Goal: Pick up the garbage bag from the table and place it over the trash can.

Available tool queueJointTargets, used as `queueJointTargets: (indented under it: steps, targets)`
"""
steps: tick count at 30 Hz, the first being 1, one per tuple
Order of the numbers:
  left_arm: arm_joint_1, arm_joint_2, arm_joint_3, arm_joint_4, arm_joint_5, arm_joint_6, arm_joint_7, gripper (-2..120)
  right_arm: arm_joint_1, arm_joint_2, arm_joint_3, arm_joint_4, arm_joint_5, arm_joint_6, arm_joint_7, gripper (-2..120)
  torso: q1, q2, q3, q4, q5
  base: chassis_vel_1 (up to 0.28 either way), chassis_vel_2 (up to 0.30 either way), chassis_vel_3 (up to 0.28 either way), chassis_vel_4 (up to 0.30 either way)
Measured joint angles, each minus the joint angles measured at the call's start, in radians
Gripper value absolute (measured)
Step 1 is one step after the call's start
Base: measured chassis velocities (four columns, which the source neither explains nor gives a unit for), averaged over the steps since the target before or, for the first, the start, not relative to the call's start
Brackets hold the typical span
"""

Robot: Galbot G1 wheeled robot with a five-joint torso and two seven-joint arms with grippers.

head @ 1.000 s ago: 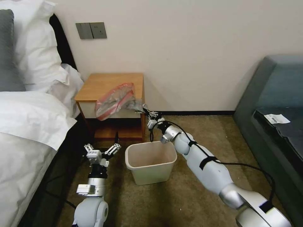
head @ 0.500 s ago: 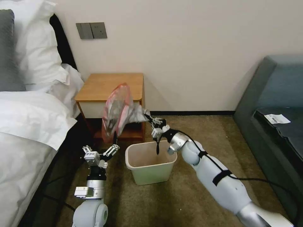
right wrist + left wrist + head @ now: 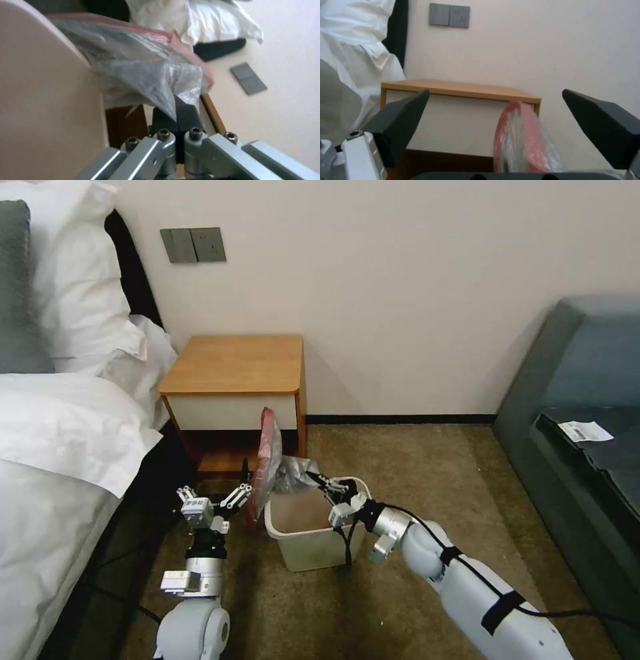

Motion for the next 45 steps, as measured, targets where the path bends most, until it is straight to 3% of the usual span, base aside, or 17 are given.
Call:
queueJointTargets:
  steps: [10, 18, 29, 40, 45]
  targets:
    - [0.001, 0.007, -0.005, 0.000, 0.000, 0.004, -0.007, 99, -0.069, -0.032, 0.020, 0.086, -0.005, 0.024, 0.034, 0, 0.000, 0.000, 0.000, 0.0000, -0.0001, 0.000, 0.000, 0.000, 0.000]
    - [-0.001, 0.000, 0.000, 0.000, 0.005, 0.005, -0.008, 99, -0.079, 0.001, 0.002, 0.137, 0.045, 0.014, 0.120, 0, 0.000, 0.000, 0.000, 0.0001, -0.0002, 0.000, 0.000, 0.000, 0.000]
    - [-0.002, 0.005, -0.003, 0.004, 0.006, 0.005, -0.009, 99, -0.074, 0.076, -0.133, 0.103, 0.278, -0.045, 0.301, 0, 0.000, 0.000, 0.000, 0.0000, -0.0001, 0.000, 0.000, 0.000, 0.000]
    - [-0.053, 0.022, -0.002, 0.000, -0.003, 0.022, -0.010, 99, -0.056, 0.097, -0.209, 0.122, 0.314, -0.102, 0.281, 0, 0.000, 0.000, 0.000, 0.0001, 0.0000, 0.000, 0.000, 0.000, 0.000]
    - [-0.055, 0.029, 0.000, -0.001, -0.005, 0.025, -0.010, 99, -0.124, 0.029, -0.183, 0.201, 0.305, -0.200, 0.244, 0, 0.000, 0.000, 0.000, -0.0001, -0.0001, 0.000, 0.000, 0.000, 0.000]
